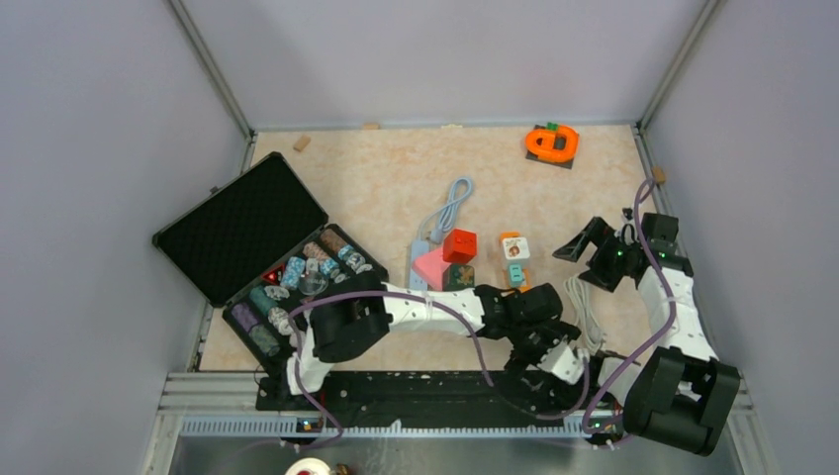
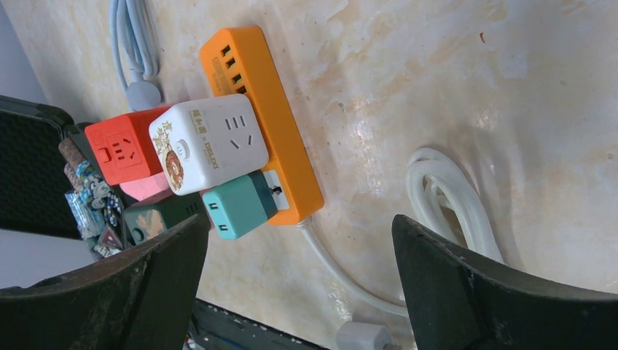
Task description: Insert the plug
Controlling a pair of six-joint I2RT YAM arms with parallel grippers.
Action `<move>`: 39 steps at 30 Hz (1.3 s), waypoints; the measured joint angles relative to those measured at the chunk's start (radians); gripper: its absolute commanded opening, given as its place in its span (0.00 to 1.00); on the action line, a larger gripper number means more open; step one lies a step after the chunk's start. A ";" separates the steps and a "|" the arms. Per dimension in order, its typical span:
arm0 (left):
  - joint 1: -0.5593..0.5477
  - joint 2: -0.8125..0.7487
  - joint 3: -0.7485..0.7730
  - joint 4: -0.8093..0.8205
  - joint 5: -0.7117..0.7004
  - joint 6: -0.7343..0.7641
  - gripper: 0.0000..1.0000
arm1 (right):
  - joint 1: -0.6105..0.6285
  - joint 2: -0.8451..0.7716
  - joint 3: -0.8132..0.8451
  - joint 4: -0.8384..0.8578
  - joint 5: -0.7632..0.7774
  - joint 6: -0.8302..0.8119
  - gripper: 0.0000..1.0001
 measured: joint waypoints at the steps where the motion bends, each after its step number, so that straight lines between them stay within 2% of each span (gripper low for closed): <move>1: 0.000 0.008 0.017 0.020 -0.014 -0.071 0.93 | 0.000 0.000 0.000 -0.002 0.000 0.000 0.92; 8: 0.000 0.065 0.095 0.071 -0.139 -0.401 0.85 | 0.000 0.000 0.000 -0.007 0.000 -0.007 0.92; 15: 0.000 0.125 0.126 0.068 -0.262 -0.589 0.77 | 0.000 0.000 0.000 -0.007 0.001 -0.007 0.92; 18: -0.002 0.156 0.148 0.051 -0.312 -0.628 0.72 | 0.000 0.000 0.001 -0.007 0.002 -0.007 0.92; 23: -0.015 0.164 0.161 0.040 -0.397 -0.661 0.54 | 0.000 0.000 0.017 -0.010 0.006 -0.007 0.92; 26: -0.018 0.164 0.161 0.031 -0.428 -0.677 0.48 | 0.000 0.000 0.022 -0.011 0.008 -0.007 0.92; 33: -0.018 0.148 0.141 0.040 -0.457 -0.703 0.49 | 0.000 0.000 0.034 -0.015 0.009 -0.007 0.92; 39: -0.015 0.016 0.005 0.100 -0.490 -0.756 0.51 | 0.006 0.000 0.034 -0.025 0.011 -0.007 0.92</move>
